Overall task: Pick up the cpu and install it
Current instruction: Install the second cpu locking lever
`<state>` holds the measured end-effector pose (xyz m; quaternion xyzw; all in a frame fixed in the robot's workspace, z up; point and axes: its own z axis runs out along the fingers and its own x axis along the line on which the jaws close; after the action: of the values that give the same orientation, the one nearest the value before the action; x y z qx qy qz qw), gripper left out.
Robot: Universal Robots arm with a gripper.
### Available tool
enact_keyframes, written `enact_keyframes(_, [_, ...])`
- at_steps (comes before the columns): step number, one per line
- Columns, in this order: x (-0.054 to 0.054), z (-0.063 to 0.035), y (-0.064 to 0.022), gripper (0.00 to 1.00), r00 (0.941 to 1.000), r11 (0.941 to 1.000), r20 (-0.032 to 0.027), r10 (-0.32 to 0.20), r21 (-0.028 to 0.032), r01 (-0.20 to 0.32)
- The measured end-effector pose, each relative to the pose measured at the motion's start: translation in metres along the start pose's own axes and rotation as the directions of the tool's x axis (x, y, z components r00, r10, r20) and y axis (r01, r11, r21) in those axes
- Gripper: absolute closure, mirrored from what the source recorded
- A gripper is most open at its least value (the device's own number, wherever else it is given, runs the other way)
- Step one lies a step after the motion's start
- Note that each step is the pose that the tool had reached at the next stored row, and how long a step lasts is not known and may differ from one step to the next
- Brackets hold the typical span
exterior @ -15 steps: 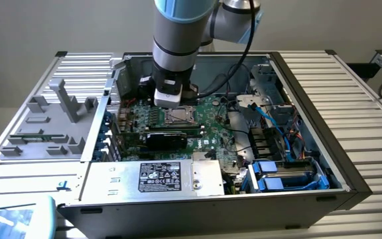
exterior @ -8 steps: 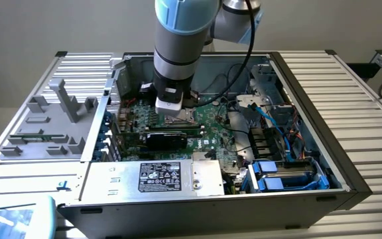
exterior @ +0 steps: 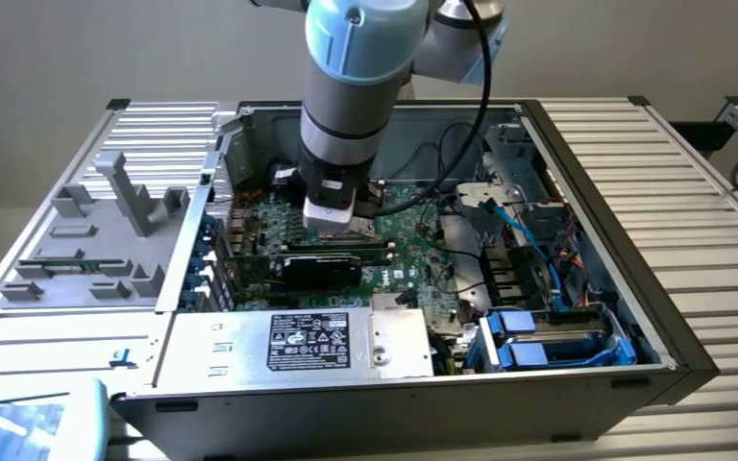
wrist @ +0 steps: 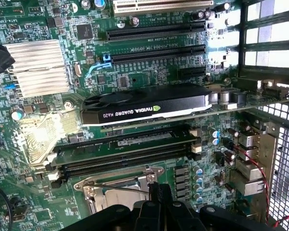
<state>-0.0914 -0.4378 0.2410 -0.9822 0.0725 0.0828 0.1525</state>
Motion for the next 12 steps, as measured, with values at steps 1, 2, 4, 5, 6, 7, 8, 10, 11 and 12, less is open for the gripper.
enact_keyframes(1, [0.0, 0.0009, 0.0003, 0.88, 1.0, 1.0, 0.0023, 0.001, 0.0003, -0.001])
enact_keyframes(2, [0.0, 0.0019, 0.0006, 0.88, 1.0, 1.0, 0.0048, 0.002, 0.0008, -0.002])
enact_keyframes(4, [0.001, 0.0037, 0.0009, 0.88, 0.9999, 1.0, 0.0096, 0.004, 0.0014, -0.004])
enact_keyframes(5, [0.001, 0.0047, 0.001, 0.88, 0.9999, 1.0, 0.0119, 0.005, 0.0015, -0.005])
enact_keyframes(6, [0.001, 0.0057, 0.001, 0.88, 0.9999, 1.0, 0.014, 0.006, 0.0016, -0.006])
enact_keyframes(7, [0.001, 0.0067, 0.001, 0.88, 0.9998, 1.0, 0.0162, 0.007, 0.0019, -0.007])
enact_keyframes(8, [0.001, 0.0076, 0.0013, 0.88, 0.9998, 1.0, 0.0178, 0.007, 0.0029, -0.007])
enact_keyframes(10, [0.002, 0.01, 0.002, 0.88, 0.9998, 1.0, 0.0194, 0.009, 0.0043, -0.009])
enact_keyframes(11, [0.002, 0.0113, 0.0024, 0.88, 0.9997, 0.9999, 0.0201, 0.01, 0.0047, -0.01])
enact_keyframes(12, [0.002, 0.0126, 0.0028, 0.88, 0.9997, 0.9999, 0.0208, 0.011, 0.0051, -0.011])
